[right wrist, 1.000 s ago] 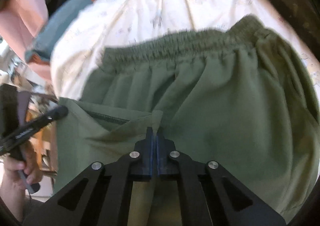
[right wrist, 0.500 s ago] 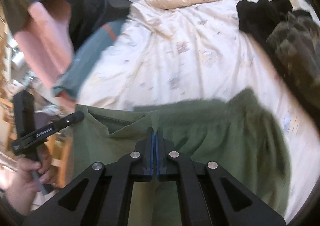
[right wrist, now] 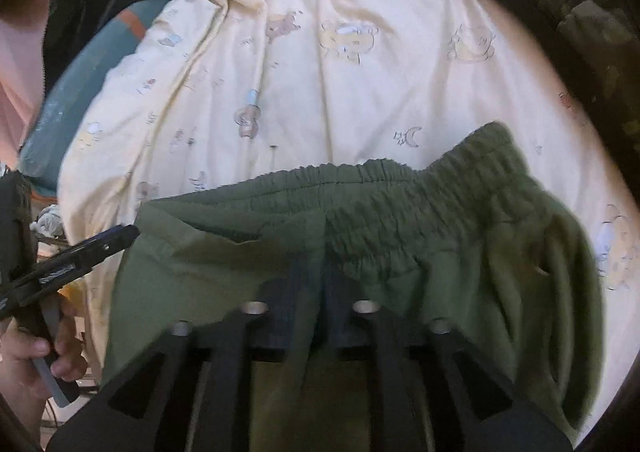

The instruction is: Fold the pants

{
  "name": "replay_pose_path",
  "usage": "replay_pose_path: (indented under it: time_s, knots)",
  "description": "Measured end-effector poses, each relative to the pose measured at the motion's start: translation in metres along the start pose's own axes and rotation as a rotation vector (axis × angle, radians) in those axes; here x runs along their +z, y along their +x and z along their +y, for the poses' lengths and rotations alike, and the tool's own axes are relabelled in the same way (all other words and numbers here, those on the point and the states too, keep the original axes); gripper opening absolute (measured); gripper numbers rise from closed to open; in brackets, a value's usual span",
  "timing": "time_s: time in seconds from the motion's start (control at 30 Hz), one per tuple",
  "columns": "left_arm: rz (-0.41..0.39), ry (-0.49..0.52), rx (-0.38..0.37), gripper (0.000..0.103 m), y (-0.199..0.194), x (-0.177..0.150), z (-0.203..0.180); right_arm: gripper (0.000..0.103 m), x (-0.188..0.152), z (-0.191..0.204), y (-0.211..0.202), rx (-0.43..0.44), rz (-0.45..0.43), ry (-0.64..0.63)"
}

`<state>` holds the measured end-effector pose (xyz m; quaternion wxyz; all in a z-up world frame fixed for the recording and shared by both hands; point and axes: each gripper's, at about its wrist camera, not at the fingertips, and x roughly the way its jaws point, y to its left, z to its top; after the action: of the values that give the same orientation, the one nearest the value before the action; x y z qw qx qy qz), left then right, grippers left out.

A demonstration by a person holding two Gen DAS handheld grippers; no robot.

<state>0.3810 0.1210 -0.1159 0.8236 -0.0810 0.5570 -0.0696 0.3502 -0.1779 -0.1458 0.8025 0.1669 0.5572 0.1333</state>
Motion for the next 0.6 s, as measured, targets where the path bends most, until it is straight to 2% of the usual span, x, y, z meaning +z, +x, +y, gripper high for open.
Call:
replay_pose_path:
  time_s: [0.03, 0.07, 0.1, 0.23, 0.37, 0.47, 0.6]
  knots:
    - [-0.018, 0.014, 0.010, 0.067, -0.014, -0.005, 0.002, 0.049, -0.002, -0.001, -0.009, 0.014, -0.006, 0.005]
    - [-0.020, 0.024, 0.019, 0.067, -0.024, -0.011, 0.003, 0.055, -0.005, -0.001, -0.020, 0.030, -0.016, 0.013]
    - [-0.026, 0.022, 0.022, 0.067, -0.036, -0.016, 0.005, 0.057, -0.009, 0.000, -0.035, 0.043, -0.036, 0.016]
    - [-0.044, -0.029, -0.001, 0.067, -0.087, -0.056, 0.018, 0.057, -0.037, 0.010, -0.083, 0.087, -0.048, 0.009]
    - [-0.052, -0.050, -0.033, 0.067, -0.138, -0.117, 0.022, 0.057, -0.095, 0.028, -0.133, 0.177, -0.039, -0.014]
    - [-0.055, -0.089, -0.039, 0.073, -0.168, -0.173, 0.030, 0.059, -0.139, 0.039, -0.161, 0.232, -0.037, -0.031]
    - [-0.006, -0.119, 0.019, 0.075, -0.181, -0.241, 0.033, 0.061, -0.208, 0.054, -0.175, 0.199, 0.016, -0.040]
